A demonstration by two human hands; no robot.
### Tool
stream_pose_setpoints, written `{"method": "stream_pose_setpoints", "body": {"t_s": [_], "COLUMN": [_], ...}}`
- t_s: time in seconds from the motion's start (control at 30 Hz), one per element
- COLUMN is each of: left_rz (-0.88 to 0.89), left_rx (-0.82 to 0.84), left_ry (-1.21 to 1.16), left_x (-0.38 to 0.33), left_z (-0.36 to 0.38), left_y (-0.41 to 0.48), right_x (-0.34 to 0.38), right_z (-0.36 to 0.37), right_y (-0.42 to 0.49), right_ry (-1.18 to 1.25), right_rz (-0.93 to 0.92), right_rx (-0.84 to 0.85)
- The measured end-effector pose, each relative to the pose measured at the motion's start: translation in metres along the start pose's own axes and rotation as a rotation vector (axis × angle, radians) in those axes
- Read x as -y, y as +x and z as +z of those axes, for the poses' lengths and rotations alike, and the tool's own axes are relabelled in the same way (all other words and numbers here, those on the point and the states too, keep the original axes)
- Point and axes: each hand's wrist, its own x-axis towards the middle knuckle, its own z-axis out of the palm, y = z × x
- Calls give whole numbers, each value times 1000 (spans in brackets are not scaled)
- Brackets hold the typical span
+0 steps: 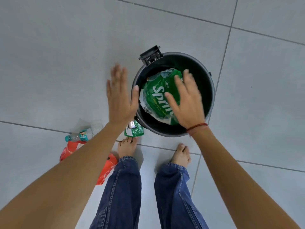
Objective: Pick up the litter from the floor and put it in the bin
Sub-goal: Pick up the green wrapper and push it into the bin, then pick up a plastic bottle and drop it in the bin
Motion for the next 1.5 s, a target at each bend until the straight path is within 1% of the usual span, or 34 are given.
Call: {"method": "stream_pose_setpoints", "body": {"t_s": [0.07,0.1,0.17,0.2,0.27,0.33,0.5,0.53,0.6,0.7,0.73,0.8,0.87,0.93,1.0,1.07,1.1,1.13,1.17,1.27,1.3,1.33,1.4,1.47,1.5], "left_rz": [-116,-170,-227,-217,-139,-79,-154,-152,-118,-79,-98,-176,-244,-255,-210,-103,-52,-13,6,-28,-26,-25,-51,-132,-201], "left_rx": [-33,-18,81,162,353,484,618,654,688,647,622,499,296,59,-178,-351,-389,-379,-323,-37,-11,-29,-176,-322,-364], "left_ry": [30,67,188,267,437,563,822,890,941,901,850,671,441,199,-5,-149,-205,-242,-247,-112,-94,-114,-222,-279,-282], "left_x": [25,40,75,94,130,160,201,205,215,216,212,195,163,123,78,31,8,-13,-33,-68,-70,-69,-55,-24,-4], "left_z": [-4,-5,-8,-9,-13,-13,-3,0,10,22,25,22,13,2,-13,-26,-30,-30,-29,-14,-9,-6,-3,1,3], "left_y": [-17,-28,-52,-65,-88,-106,-115,-114,-112,-105,-102,-93,-80,-63,-44,-26,-18,-11,-4,6,6,4,-1,-14,-23], "right_x": [-17,-25,-42,-48,-58,-64,-70,-70,-71,-72,-72,-71,-69,-68,-67,-67,-67,-67,-67,-68,-68,-69,-69,-69,-70], "right_z": [-13,-17,-20,-20,-16,-9,-2,-2,0,2,1,0,-2,-3,-4,-4,-4,-4,-4,-4,-4,-4,-4,-5,-5], "right_y": [2,4,9,11,14,14,16,16,16,16,16,16,16,16,16,17,17,17,17,17,17,17,16,16,16], "right_ry": [-100,-161,-254,-283,-318,-330,-322,-327,-331,-337,-344,-353,-350,-343,-341,-345,-347,-347,-346,-341,-340,-338,-336,-336,-335], "right_rz": [56,92,146,156,145,113,79,73,64,58,60,68,84,99,103,105,107,108,109,110,111,110,108,102,101], "right_rx": [-126,-147,-137,-121,-90,-90,-184,-199,-216,-228,-226,-216,-200,-186,-178,-175,-176,-177,-176,-176,-176,-175,-176,-182,-184]}}
